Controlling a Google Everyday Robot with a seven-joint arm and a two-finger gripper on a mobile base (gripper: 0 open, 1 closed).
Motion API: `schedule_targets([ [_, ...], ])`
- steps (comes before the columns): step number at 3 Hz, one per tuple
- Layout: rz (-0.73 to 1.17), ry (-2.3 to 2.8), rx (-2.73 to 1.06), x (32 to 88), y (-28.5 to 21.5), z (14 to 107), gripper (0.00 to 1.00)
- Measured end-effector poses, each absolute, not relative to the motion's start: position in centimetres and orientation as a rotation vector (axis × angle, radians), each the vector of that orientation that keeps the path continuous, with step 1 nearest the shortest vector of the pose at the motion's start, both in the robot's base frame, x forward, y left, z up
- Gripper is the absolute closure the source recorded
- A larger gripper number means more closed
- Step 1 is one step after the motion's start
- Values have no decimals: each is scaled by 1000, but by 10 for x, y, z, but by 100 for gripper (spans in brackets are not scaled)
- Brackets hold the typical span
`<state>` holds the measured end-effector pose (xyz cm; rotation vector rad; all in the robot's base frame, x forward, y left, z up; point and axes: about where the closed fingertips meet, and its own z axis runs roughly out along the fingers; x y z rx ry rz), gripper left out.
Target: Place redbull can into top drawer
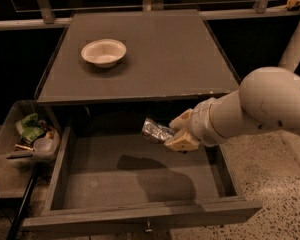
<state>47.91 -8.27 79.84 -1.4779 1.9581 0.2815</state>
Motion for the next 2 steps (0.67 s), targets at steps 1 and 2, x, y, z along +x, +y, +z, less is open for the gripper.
schedule_targets([
  [1,317,2014,-1467,490,-74,758,100],
  [2,332,2064,-1451,503,-66,720,100],
])
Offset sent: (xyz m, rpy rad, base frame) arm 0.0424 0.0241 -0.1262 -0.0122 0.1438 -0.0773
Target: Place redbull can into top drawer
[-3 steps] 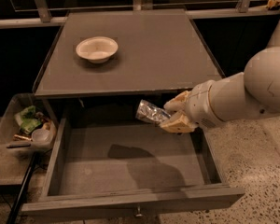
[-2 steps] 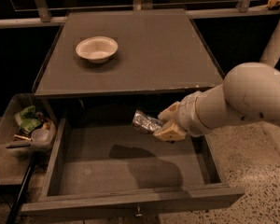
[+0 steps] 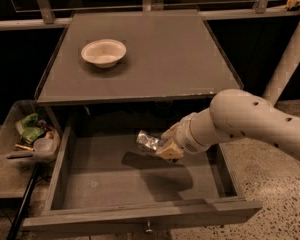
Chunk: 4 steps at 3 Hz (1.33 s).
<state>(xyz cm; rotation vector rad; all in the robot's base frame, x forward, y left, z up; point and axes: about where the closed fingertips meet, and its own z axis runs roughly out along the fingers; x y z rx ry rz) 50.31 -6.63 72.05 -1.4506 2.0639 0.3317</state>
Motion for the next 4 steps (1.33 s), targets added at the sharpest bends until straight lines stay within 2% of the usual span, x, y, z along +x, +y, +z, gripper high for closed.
schedule_targets([
  [2,362,2156,-1374,527,-54,635,100],
  [3,363,2156,-1373,527,-53,635,100],
  [4,363,2156,-1373,527,-53,635,82],
])
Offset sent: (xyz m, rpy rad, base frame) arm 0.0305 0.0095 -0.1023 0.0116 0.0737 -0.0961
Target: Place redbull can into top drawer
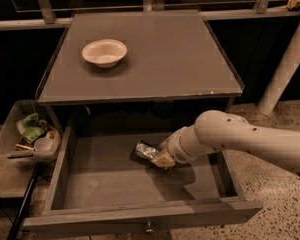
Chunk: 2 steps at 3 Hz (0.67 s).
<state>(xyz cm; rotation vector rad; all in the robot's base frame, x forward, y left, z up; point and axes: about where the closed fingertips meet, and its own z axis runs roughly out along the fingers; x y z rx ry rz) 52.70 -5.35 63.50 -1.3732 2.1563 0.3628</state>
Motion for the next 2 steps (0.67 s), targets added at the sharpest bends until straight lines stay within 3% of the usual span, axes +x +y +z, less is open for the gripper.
schedule_targets([
  [2,363,2156,-1373,527,-53,635,36],
])
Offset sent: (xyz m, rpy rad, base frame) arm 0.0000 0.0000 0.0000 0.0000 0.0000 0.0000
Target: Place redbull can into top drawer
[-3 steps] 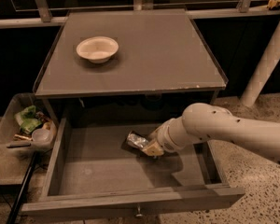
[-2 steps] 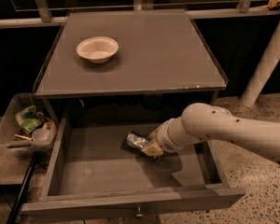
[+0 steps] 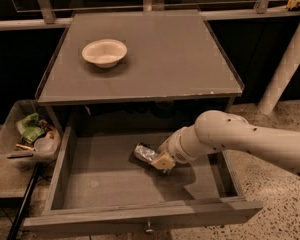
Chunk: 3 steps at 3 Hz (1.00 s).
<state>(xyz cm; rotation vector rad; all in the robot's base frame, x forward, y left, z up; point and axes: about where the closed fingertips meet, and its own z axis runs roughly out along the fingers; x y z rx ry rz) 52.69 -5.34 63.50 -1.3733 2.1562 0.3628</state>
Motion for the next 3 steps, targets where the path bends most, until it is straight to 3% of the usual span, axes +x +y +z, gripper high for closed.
schedule_targets([
  [1,363,2156,-1373,527,-53,635,13],
  [2,363,2156,-1373,527,-53,635,0],
  [3,363,2156,-1374,527,-53,635,0],
])
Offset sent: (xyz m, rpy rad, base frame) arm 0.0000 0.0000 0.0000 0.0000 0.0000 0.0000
